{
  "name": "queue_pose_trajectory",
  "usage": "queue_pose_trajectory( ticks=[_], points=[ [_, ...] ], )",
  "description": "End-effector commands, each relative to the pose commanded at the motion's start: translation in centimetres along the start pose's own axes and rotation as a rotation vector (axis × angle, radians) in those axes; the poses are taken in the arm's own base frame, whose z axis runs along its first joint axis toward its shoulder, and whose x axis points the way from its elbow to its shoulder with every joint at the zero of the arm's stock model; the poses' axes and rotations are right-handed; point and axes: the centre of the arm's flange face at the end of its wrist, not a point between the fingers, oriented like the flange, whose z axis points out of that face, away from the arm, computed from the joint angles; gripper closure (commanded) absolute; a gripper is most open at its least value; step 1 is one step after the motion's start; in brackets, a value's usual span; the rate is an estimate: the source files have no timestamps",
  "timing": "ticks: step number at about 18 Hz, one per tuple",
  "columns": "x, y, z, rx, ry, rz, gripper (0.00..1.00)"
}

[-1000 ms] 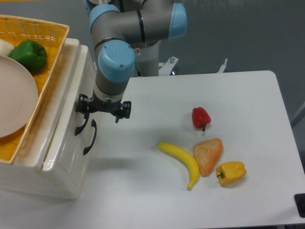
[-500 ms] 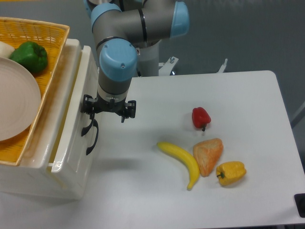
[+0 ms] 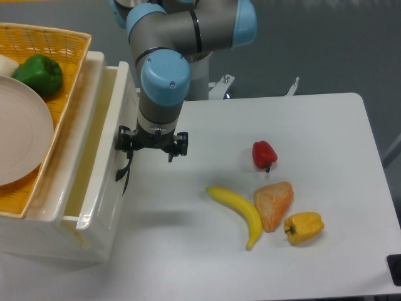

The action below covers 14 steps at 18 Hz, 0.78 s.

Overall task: Slide open the top white drawer
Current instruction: 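Pull the handle outward, sliding the upper drawer open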

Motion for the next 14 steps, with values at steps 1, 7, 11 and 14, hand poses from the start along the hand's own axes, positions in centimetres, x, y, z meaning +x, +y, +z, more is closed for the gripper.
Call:
queue_pose_trajectory(
  ticks=[1,7,11,14],
  points=[
    [-0.5,0.1,-0.1,-0.004,0.002,-0.002,0.0],
    [-2.5,0.2,-0.5,0.002,0.003,-0.011,0.0],
    [-3.3,0.2,-0.9,0.009,0.001,-0.021,0.0],
    [-3.9,0.1,-1.5,0.02,-0.002,-0.028,0.0]
  ],
)
